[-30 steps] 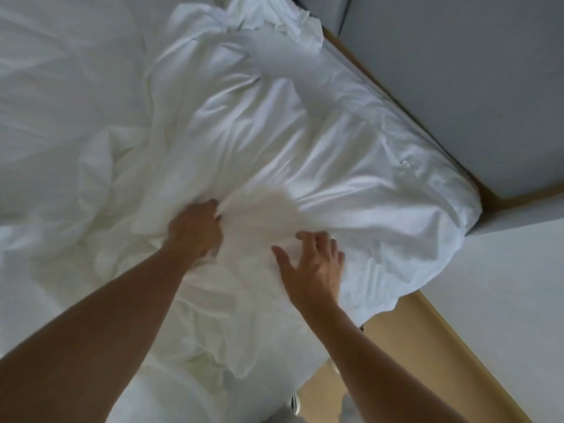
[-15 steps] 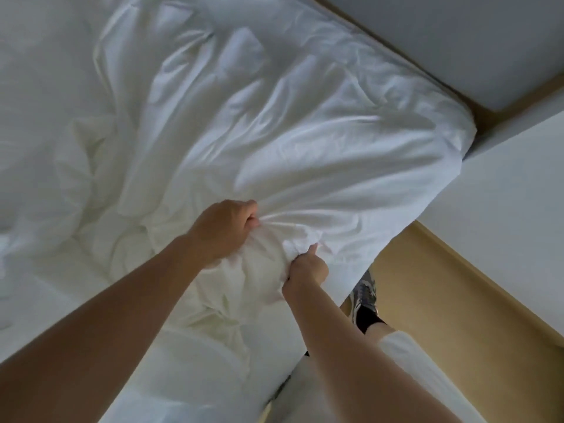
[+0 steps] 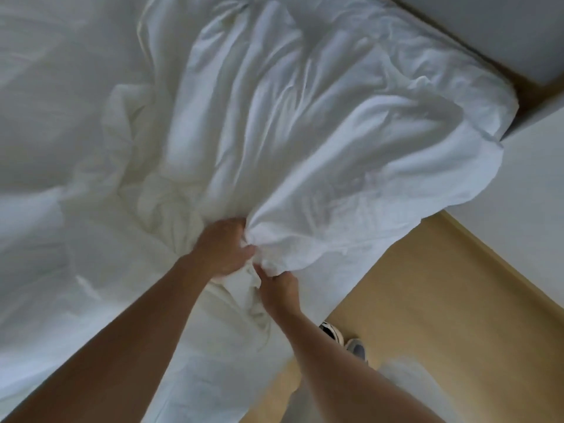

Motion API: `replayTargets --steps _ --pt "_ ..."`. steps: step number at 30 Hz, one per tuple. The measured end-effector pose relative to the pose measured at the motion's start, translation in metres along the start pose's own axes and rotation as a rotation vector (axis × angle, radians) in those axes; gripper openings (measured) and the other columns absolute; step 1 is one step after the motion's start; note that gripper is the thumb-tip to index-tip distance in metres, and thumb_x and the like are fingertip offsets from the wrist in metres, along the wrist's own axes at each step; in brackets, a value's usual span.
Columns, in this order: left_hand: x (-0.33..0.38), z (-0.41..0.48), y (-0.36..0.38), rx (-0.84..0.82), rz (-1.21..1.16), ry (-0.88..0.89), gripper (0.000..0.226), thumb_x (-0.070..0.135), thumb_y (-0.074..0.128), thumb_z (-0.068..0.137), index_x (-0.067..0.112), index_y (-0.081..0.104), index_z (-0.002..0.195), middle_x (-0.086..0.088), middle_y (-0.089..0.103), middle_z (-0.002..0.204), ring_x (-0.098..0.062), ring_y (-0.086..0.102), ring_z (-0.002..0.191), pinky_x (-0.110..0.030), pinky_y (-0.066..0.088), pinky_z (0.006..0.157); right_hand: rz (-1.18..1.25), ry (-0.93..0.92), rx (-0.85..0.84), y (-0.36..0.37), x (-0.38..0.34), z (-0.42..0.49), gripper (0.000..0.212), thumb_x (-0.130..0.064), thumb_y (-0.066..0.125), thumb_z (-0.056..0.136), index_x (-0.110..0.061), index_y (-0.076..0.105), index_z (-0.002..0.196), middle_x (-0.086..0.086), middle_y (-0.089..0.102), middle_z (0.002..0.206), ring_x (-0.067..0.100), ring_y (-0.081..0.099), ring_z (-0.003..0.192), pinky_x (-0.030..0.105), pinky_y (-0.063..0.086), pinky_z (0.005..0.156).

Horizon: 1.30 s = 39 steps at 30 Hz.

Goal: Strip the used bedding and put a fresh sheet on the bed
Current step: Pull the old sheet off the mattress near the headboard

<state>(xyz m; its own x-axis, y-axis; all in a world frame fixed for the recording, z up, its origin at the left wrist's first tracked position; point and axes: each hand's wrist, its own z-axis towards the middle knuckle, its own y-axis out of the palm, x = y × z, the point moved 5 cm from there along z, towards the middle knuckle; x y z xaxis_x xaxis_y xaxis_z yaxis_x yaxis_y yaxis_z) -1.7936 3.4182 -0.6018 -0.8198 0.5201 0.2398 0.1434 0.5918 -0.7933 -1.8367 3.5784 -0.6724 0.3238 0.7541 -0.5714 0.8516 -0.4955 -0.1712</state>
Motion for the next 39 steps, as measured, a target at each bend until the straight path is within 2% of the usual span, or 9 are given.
replayTargets --steps 3,4,8,11,14,19,22,33,39 --pt "-0.001 -0.019 0.009 -0.144 0.078 -0.087 0.034 0.042 0.06 0.085 0.018 0.064 0.11 -0.002 0.068 0.101 -0.028 0.066 0.098 -0.034 0.05 0.079 -0.091 0.135 -0.141 0.013 0.033 -0.022 0.052 -0.058 0.066 0.087 -0.006 0.065 0.092 0.009 0.069 0.08 0.018 0.065 0.049 0.03 0.053 0.043" --pt "0.001 -0.03 0.009 -0.147 0.139 -0.086 0.034 0.04 0.058 0.087 0.018 0.061 0.112 -0.002 0.066 0.106 -0.028 0.064 0.102 -0.036 0.049 0.082 -0.149 0.127 -0.192 0.013 0.041 -0.032 0.044 -0.054 0.065 0.089 -0.01 0.064 0.093 0.008 0.07 0.085 0.015 0.063 0.046 0.028 0.051 0.039" --pt "0.029 -0.095 0.0 -0.036 0.081 -0.017 0.04 0.031 0.053 0.095 0.014 0.051 0.132 -0.005 0.058 0.128 -0.029 0.056 0.121 -0.039 0.042 0.101 -0.386 -0.021 -0.308 -0.018 0.04 -0.077 0.035 -0.041 0.058 0.097 -0.02 0.051 0.124 0.008 0.069 0.111 0.022 0.07 0.077 0.03 0.057 0.059" --pt "0.05 -0.164 -0.032 0.222 -0.377 -0.05 0.023 0.024 0.054 0.101 0.02 0.064 0.122 0.003 0.071 0.115 -0.016 0.067 0.105 -0.029 0.051 0.092 -0.293 -0.23 -0.139 -0.067 0.0 -0.125 0.014 -0.032 0.063 0.095 -0.02 0.066 0.102 0.0 0.074 0.099 0.02 0.072 0.089 0.041 0.057 0.086" --pt "0.064 -0.256 -0.05 0.376 -0.779 -0.09 0.011 0.023 0.058 0.101 0.027 0.068 0.099 0.009 0.076 0.087 -0.008 0.073 0.077 -0.03 0.058 0.078 -0.128 -0.377 -0.154 -0.111 -0.045 -0.196 0.012 -0.029 0.069 0.092 -0.02 0.072 0.085 -0.002 0.077 0.081 0.015 0.074 0.078 0.047 0.059 0.086" --pt "0.053 -0.413 -0.053 0.61 -1.191 -0.177 0.016 0.012 0.061 0.1 0.016 0.074 0.093 -0.005 0.077 0.085 -0.025 0.074 0.076 -0.03 0.06 0.071 -0.013 -0.589 -0.188 -0.165 -0.094 -0.321 0.018 -0.017 0.07 0.09 -0.027 0.079 0.078 0.003 0.077 0.083 0.019 0.075 0.083 0.035 0.059 0.08" --pt "0.029 -0.5 -0.051 0.753 -1.272 -0.247 0.015 0.011 0.061 0.099 0.012 0.075 0.094 -0.007 0.077 0.085 -0.026 0.074 0.077 -0.032 0.061 0.072 0.015 -0.672 -0.194 -0.165 -0.106 -0.385 0.016 -0.012 0.072 0.088 -0.018 0.08 0.077 0.006 0.077 0.083 0.018 0.075 0.083 0.034 0.058 0.08" --pt "-0.103 -0.797 -0.006 1.287 -1.36 -0.407 0.014 0.009 0.064 0.097 0.012 0.076 0.092 -0.01 0.076 0.085 -0.025 0.074 0.077 -0.034 0.059 0.076 -0.047 -0.885 -0.513 0.031 -0.071 -0.6 0.008 -0.004 0.071 0.088 -0.008 0.075 0.083 0.011 0.075 0.081 0.027 0.074 0.078 0.035 0.056 0.076" --pt "-0.198 -0.969 0.068 1.391 -1.346 -0.462 0.03 0.004 0.059 0.099 0.017 0.078 0.08 -0.015 0.073 0.081 -0.029 0.071 0.074 -0.036 0.06 0.073 -0.093 -0.904 -0.686 0.185 0.011 -0.711 0.009 -0.005 0.069 0.09 -0.007 0.074 0.083 0.013 0.075 0.085 0.031 0.074 0.079 0.038 0.055 0.074"
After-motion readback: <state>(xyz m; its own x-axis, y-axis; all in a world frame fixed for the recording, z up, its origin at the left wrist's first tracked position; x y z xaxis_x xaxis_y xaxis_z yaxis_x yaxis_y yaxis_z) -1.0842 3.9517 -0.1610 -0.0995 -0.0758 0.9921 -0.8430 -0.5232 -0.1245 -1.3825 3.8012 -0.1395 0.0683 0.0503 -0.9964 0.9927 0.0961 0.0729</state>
